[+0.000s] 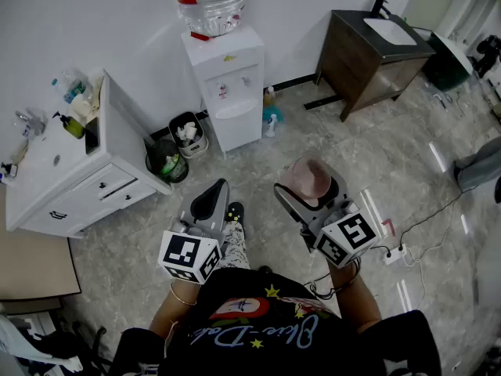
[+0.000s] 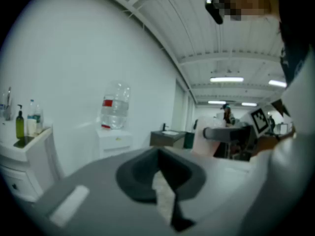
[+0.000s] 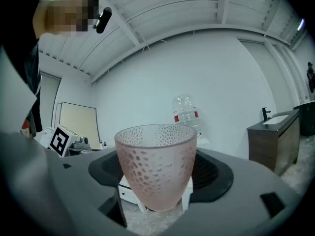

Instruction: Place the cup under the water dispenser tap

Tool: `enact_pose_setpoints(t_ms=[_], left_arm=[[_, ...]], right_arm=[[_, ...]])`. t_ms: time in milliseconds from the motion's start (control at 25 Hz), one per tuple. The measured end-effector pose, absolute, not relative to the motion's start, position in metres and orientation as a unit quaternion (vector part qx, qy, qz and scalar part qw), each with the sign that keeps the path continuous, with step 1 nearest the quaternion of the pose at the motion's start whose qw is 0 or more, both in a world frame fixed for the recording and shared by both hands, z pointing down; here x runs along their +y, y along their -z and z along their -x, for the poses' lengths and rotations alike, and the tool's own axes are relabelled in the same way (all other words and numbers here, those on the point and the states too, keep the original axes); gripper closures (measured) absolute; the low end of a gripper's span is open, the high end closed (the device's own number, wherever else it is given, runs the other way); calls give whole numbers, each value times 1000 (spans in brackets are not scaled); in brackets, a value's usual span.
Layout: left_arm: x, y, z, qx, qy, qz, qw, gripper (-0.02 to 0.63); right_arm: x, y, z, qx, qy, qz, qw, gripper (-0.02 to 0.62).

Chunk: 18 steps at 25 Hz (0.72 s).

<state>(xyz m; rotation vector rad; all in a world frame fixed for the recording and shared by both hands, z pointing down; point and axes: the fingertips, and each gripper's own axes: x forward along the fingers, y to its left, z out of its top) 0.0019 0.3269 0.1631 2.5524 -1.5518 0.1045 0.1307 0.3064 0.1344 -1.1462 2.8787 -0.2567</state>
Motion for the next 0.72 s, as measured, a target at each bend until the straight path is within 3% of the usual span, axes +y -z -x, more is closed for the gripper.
enact_pose_setpoints(t_ms=[720], left_arm=[[19,-272,38,-444,-64,-886,117,612]], right_arm=[[-13,-247,-33,885,74,460,-19,201]])
